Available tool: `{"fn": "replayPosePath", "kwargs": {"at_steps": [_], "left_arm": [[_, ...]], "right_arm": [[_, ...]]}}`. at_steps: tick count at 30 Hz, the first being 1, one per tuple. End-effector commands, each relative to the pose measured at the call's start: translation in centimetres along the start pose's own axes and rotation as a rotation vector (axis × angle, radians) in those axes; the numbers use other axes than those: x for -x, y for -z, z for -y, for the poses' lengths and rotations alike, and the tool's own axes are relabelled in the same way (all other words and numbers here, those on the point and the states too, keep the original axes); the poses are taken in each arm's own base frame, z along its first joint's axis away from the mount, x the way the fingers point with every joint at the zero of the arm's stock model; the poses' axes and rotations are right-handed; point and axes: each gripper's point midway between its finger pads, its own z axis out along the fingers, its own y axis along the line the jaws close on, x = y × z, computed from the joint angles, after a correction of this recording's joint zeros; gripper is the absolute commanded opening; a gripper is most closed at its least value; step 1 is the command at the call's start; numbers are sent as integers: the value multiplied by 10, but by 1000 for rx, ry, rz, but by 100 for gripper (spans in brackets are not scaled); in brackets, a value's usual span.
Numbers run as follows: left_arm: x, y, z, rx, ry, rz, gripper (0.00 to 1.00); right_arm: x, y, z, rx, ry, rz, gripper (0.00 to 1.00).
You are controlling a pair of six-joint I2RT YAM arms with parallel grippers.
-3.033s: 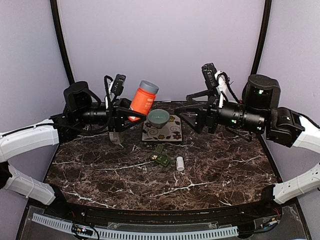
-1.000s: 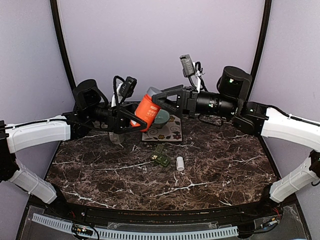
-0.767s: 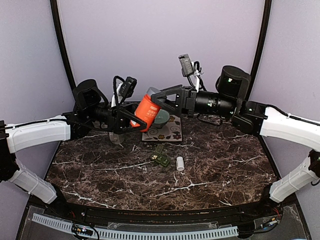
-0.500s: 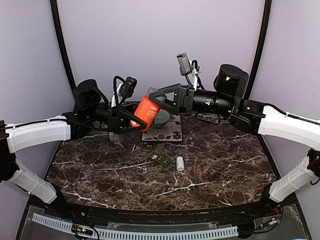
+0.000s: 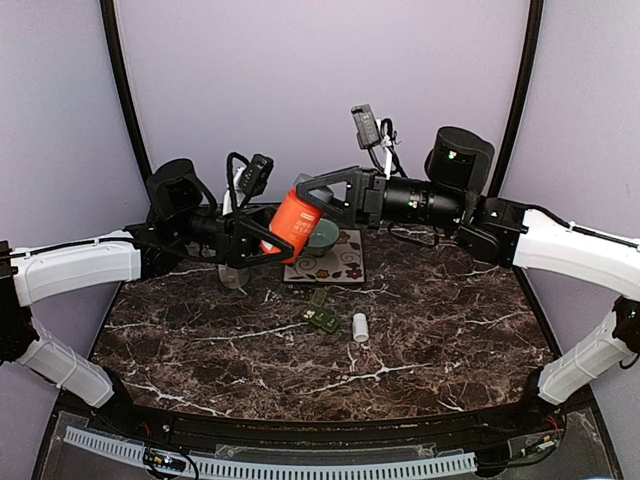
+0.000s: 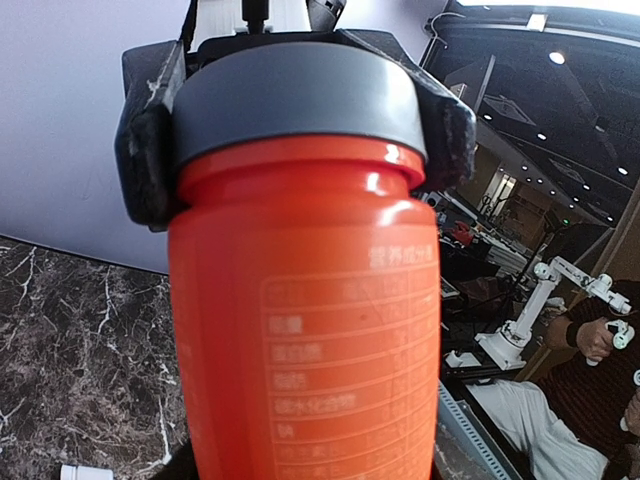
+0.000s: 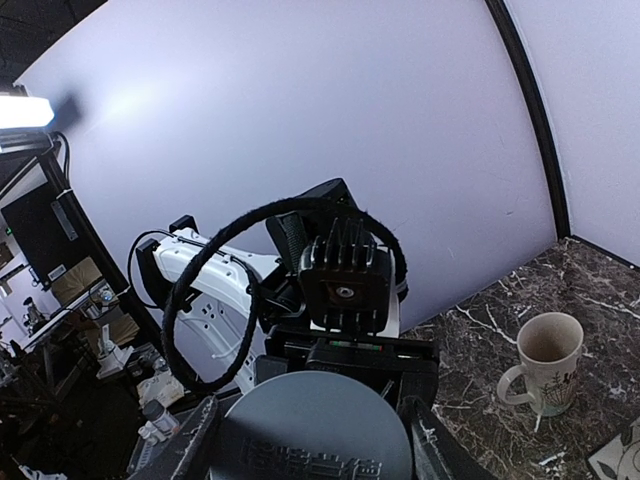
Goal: Sort the pills into containers
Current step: Screw the lid of the pill bottle onto the pill bottle.
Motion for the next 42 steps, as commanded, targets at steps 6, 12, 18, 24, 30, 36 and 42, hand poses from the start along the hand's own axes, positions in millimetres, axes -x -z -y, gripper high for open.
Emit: {"fn": "replayPosePath", "kwargs": {"at_steps": [6,12,18,24,30,36,42], "left_arm": [[20,0,5,47,-102,15,0],[31,0,4,73,-123,45,0],[42,-4,4,105,-151,68,0],[47,-9,4,163,-190,65,0],[52,-12,3,239,-242,82,0],[65,2,-12,452,-311,150,0],[74,15,-19,601,-371,187,0]], "right_arm": [[10,-8,2,0,-7,-1,26],[1,-12,10,-60,17,-26,25],[-14,-17,19,-114,19,-58,24],[-20,-18,24,-158,5,-74,22],[-26,-18,33,-208,-28,-75,20],[-30,-16,50,-316,-58,-80,16],[-35,-13,71,-428,-83,-87,12]]}}
